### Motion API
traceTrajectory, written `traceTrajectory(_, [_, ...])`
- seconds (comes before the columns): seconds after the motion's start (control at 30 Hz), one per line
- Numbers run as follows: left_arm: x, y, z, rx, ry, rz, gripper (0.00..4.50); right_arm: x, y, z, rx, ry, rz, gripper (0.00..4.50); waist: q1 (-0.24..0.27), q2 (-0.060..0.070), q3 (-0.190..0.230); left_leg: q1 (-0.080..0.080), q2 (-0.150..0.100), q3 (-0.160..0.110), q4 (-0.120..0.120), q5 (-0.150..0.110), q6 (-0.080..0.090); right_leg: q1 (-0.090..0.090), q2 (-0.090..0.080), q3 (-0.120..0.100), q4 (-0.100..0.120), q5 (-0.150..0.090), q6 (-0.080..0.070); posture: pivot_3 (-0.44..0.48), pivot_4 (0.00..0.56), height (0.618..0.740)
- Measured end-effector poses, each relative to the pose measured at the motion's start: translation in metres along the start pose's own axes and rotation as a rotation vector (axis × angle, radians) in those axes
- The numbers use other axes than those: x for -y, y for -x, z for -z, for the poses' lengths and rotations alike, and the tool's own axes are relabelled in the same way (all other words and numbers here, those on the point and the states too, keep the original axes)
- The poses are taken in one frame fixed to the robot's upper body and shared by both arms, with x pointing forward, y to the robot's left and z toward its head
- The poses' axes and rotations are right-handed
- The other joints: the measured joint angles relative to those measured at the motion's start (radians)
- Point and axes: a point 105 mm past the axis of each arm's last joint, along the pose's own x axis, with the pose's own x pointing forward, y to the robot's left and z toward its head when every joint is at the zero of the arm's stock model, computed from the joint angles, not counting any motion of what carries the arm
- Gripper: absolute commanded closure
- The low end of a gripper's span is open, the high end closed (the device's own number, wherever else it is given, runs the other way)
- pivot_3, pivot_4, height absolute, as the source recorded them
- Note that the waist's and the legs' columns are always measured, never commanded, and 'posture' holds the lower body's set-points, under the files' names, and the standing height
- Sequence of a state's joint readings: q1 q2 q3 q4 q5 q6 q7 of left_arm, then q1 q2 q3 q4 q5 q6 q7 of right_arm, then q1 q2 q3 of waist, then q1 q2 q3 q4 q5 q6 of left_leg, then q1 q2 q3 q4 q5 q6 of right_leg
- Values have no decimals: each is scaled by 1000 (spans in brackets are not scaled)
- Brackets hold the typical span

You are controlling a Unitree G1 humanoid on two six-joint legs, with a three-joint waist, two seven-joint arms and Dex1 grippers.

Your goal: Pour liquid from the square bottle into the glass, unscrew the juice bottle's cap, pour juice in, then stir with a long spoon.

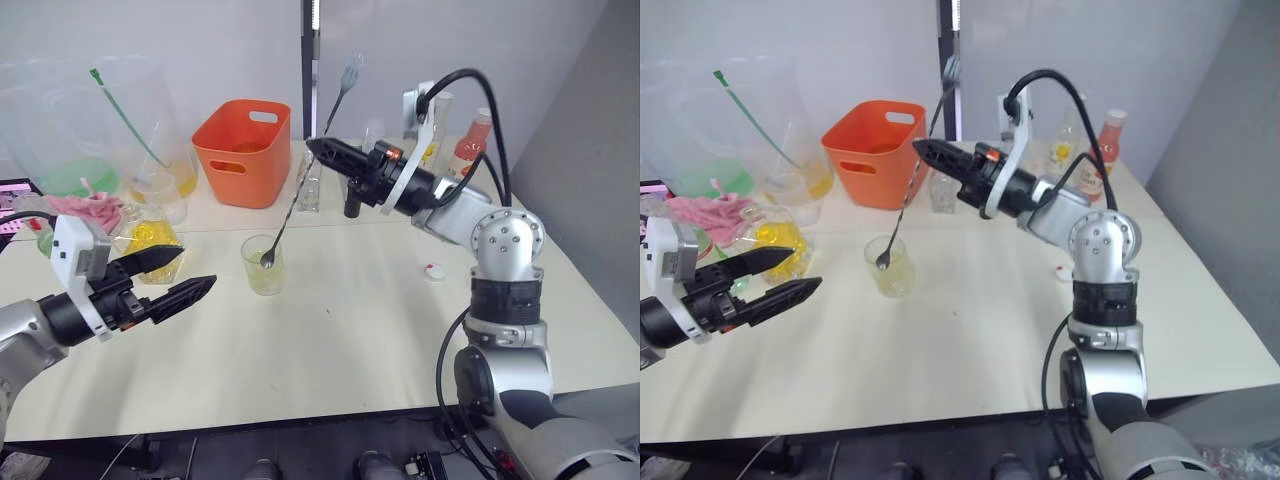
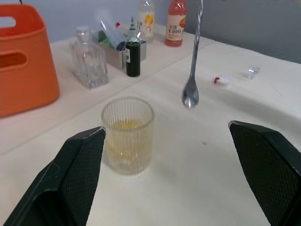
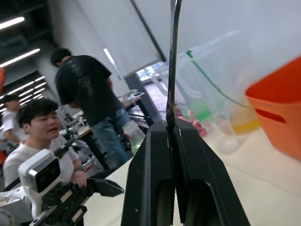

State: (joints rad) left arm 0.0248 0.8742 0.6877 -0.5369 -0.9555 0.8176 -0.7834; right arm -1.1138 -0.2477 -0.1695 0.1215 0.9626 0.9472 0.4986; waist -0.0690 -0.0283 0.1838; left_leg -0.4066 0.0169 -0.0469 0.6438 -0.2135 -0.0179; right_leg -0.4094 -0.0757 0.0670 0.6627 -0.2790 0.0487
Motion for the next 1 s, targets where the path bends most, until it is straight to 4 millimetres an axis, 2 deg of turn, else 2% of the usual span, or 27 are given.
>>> traceTrajectory(0.13, [-1, 20, 17, -30, 34, -60, 59, -2, -15, -4, -42, 104, -67, 4500, 0, 0, 0, -1, 0, 1, 0, 0, 0, -1, 0, 0, -1, 0, 0, 0, 150, 740])
traceTrajectory(0.33, [-1, 30, 36, -1, 64, -156, 59, -18, -35, -3, -106, 326, -194, 4500, 2, 0, 0, -1, 0, 1, 0, 0, 0, -1, -1, 0, 0, 0, 0, 0, 150, 740])
traceTrajectory(0.47, [4, 34, 50, -2, 90, -206, 59, -15, -43, -4, -141, 498, -220, 4500, 4, -1, 0, -1, 0, 1, 0, 0, -1, -1, -1, 0, 0, 0, -1, 0, 150, 740])
traceTrajectory(0.63, [5, 33, 51, -1, 70, -210, 59, -5, -43, -6, -160, 559, -196, 4500, 6, -1, 0, 0, 0, 1, 0, 0, -1, -1, -1, 1, 0, 1, -1, 0, 150, 740])
traceTrajectory(0.73, [6, 29, 54, -12, 51, -204, 59, 3, -42, 0, -190, 571, -166, 4500, 5, -1, 0, 0, 0, 1, 0, 0, -1, -2, -1, 1, 0, 1, -1, 0, 150, 740])
traceTrajectory(0.87, [6, 24, 57, -20, 34, -192, 59, 11, -41, 21, -217, 543, -155, 4500, 3, -1, 0, -1, 0, 1, 0, 0, -1, -3, -1, 1, 1, 1, -2, 0, 150, 740])
traceTrajectory(1.0, [2, 24, 59, -27, 31, -197, 59, 10, -44, 23, -208, 562, -148, 4500, 0, -1, 0, 0, 1, 1, -1, 0, -1, -3, -1, 1, 1, 1, -2, 0, 150, 740])
